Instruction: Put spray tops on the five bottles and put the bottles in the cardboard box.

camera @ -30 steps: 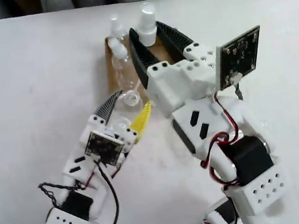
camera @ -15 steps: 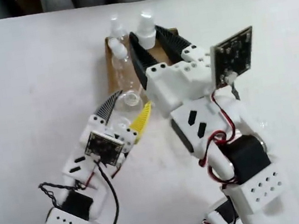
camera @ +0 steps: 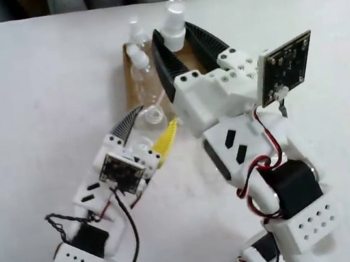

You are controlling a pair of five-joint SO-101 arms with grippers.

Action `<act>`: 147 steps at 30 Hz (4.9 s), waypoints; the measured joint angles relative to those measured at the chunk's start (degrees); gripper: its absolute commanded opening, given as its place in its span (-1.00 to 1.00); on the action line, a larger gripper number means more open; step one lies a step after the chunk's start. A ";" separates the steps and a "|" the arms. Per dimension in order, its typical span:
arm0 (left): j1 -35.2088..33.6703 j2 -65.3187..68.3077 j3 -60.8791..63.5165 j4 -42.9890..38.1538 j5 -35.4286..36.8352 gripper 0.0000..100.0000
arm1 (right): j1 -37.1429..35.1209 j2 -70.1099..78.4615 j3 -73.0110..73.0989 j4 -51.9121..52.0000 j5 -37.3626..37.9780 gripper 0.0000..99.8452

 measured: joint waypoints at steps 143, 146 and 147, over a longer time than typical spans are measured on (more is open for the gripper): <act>-0.79 0.00 0.00 0.00 8.26 -0.83 | -8.26 -12.84 40.35 -18.55 -3.52 -0.69; -1.14 0.70 0.00 0.00 8.26 -0.83 | -8.53 -12.84 40.53 -18.37 -2.64 -0.55; -1.32 1.23 0.00 0.00 8.26 -0.83 | -8.62 -12.84 40.53 -18.02 -2.64 -0.51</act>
